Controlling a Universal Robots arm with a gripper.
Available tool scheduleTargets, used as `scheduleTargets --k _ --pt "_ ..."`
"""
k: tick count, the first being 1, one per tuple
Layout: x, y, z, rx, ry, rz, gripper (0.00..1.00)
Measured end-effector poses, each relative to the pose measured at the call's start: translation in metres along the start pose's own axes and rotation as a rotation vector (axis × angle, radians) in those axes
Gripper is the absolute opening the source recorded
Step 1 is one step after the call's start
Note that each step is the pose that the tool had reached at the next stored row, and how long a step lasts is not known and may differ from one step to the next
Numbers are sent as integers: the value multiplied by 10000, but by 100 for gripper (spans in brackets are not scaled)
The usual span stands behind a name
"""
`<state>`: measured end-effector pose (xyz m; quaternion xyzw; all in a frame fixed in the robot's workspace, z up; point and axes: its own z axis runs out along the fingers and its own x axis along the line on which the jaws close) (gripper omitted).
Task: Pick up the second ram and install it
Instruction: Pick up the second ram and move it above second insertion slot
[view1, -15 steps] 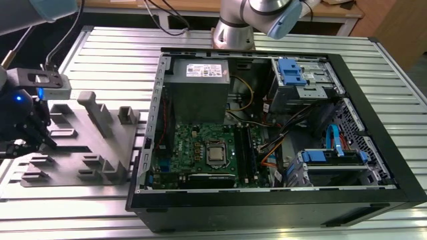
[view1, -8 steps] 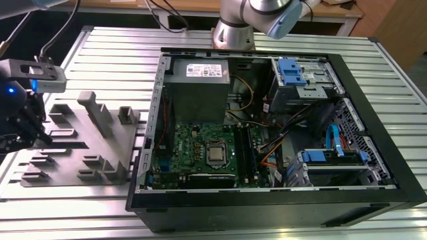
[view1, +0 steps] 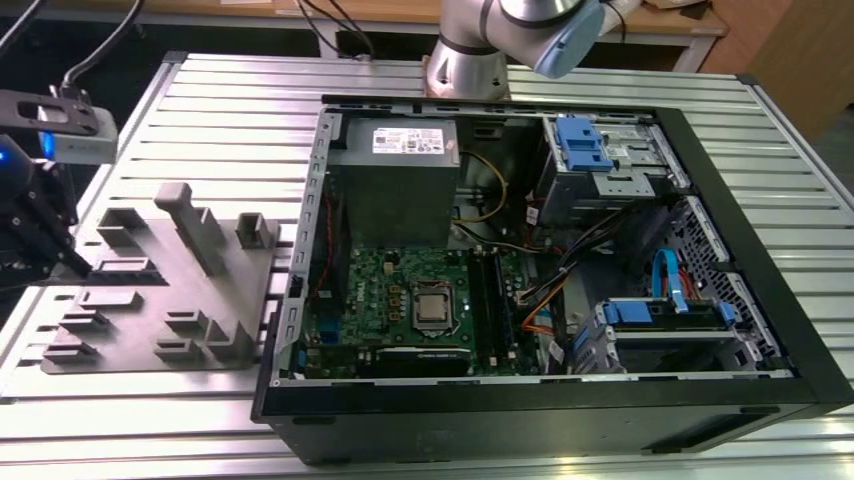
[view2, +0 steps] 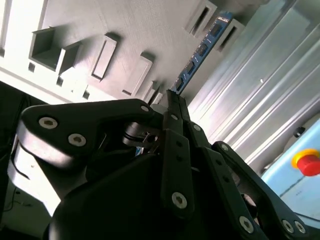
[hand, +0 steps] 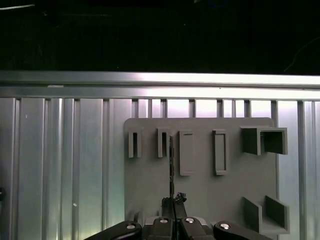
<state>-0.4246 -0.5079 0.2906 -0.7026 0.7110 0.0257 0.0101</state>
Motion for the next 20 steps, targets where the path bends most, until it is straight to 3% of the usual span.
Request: scheduleTargets --k 20 --pt "-38 16 -744 1 -3 -1 8"
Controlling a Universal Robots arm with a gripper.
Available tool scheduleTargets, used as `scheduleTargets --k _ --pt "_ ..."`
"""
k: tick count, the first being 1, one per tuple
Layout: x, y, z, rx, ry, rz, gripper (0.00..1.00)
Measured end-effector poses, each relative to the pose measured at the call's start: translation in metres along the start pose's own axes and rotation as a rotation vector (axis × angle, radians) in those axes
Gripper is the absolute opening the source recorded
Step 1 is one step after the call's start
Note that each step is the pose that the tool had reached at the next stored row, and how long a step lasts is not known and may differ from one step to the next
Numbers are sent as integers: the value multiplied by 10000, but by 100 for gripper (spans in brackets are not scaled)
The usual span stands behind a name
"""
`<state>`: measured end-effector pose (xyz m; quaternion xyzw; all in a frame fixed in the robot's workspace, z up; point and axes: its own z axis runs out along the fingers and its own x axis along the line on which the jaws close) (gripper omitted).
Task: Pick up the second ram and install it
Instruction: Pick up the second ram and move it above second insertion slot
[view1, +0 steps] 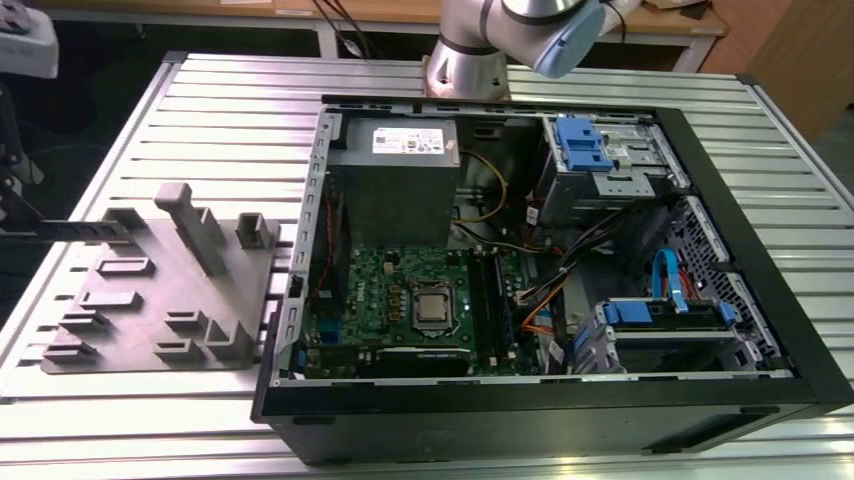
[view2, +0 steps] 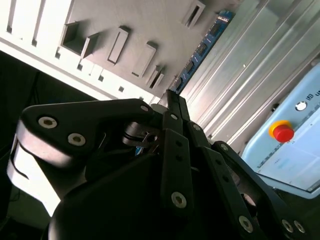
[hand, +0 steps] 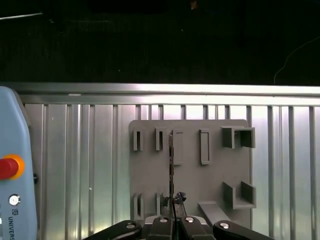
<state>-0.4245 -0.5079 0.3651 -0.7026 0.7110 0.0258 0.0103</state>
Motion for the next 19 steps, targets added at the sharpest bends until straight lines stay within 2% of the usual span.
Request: scheduleTargets --k 3,13,16,17,18,19 --pt "-6 3 -120 2 -1 0 8" --pt "-22 10 -435 7 -7 0 8" --pt "-28 12 -550 9 -6 -1 8" --pt "-31 14 -621 10 -6 -1 8" --pt "-33 15 -656 11 -7 -1 8" --pt "-33 15 -660 12 -7 -1 8"
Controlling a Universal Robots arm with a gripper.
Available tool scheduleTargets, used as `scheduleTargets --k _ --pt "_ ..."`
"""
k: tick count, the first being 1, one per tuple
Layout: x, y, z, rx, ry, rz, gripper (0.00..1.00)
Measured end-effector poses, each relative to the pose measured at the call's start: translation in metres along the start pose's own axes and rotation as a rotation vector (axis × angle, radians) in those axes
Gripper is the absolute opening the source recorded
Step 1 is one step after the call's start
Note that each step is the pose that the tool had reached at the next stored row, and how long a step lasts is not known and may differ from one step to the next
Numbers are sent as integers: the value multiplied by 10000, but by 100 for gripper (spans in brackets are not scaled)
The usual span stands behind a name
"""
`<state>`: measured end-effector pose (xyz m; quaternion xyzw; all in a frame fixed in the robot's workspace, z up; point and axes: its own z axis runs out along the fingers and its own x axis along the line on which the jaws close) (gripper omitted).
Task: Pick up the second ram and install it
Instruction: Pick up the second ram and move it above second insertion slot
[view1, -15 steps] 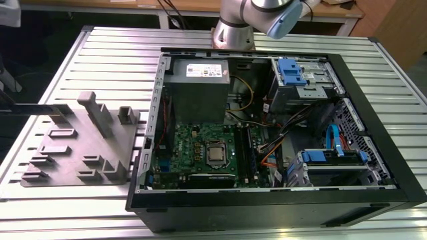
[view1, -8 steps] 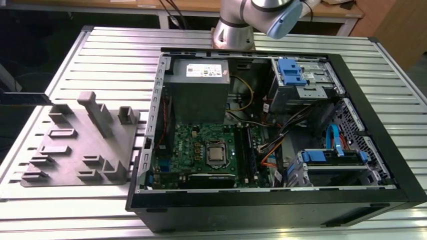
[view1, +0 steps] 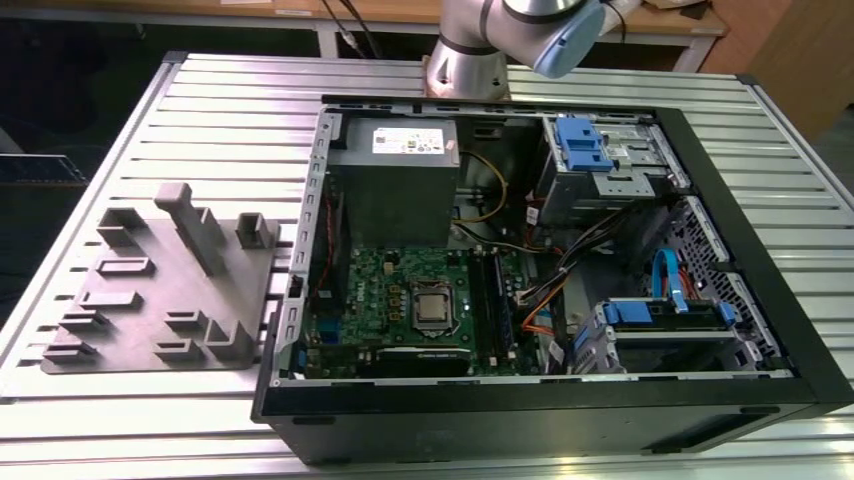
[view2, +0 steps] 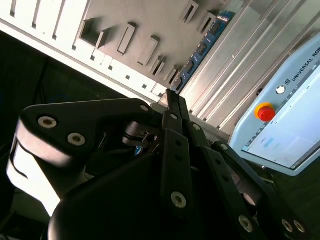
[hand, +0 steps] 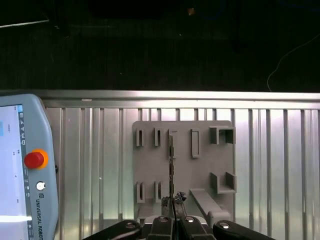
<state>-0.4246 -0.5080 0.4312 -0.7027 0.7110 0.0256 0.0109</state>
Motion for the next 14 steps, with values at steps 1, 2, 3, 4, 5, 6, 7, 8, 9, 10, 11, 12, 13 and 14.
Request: scheduleTargets --k 1,2,3,4,5,6,7,8,9,10,11,12,13,14 --pt "0 0 -1 0 0 0 8" --pt "0 0 -1 0 -1 0 8" --pt "-1 0 -1 0 0 0 8" --pt "-1 0 -2 0 1 0 8" --pt "0 0 -2 -1 1 0 8" --pt "-1 0 -2 -1 1 0 8" --pt "-2 -3 -3 -2 1 1 8" --pt "-2 -11 -5 -4 3 2 8" --pt "-1 -25 -4 -2 2 1 8" --pt "-1 -45 -3 -1 1 1 8" --pt "-2 -69 -4 -2 2 1 8" --pt "-2 -94 -4 -3 2 1 8" --pt "-2 -119 -5 -3 1 1 8" --pt "-2 -149 -5 -3 0 1 8"
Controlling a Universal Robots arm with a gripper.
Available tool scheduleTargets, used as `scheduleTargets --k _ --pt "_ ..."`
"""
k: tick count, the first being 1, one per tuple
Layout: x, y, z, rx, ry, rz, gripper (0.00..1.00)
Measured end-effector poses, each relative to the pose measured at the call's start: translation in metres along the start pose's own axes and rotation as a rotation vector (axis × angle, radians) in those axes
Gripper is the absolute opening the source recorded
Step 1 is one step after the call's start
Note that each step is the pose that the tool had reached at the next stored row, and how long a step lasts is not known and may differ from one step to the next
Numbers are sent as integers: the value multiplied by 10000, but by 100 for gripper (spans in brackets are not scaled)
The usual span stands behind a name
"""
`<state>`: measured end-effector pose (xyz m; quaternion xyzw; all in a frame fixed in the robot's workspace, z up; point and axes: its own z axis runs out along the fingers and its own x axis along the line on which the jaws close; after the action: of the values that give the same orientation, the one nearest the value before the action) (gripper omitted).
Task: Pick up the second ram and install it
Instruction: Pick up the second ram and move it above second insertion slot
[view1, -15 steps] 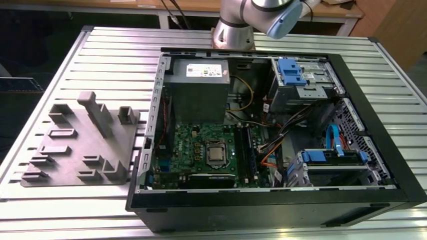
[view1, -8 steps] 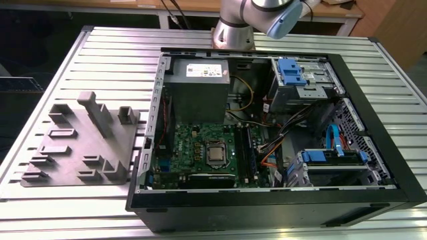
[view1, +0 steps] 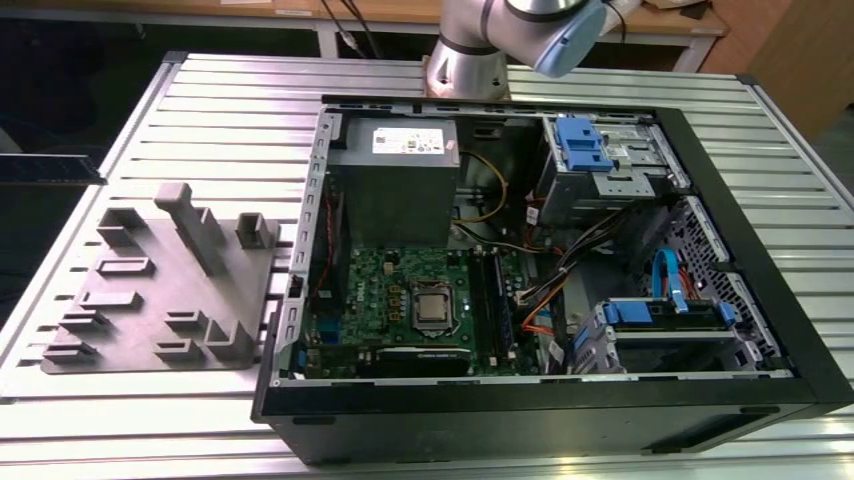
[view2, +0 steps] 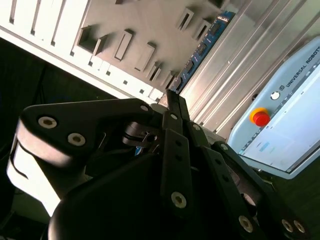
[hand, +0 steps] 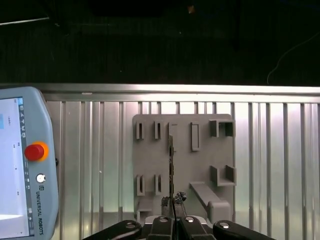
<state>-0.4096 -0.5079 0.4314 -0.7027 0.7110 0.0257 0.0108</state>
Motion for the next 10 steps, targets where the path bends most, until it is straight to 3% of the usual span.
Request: scheduleTargets --k 10 --pt "-5 -410 -7 -6 1 0 8"
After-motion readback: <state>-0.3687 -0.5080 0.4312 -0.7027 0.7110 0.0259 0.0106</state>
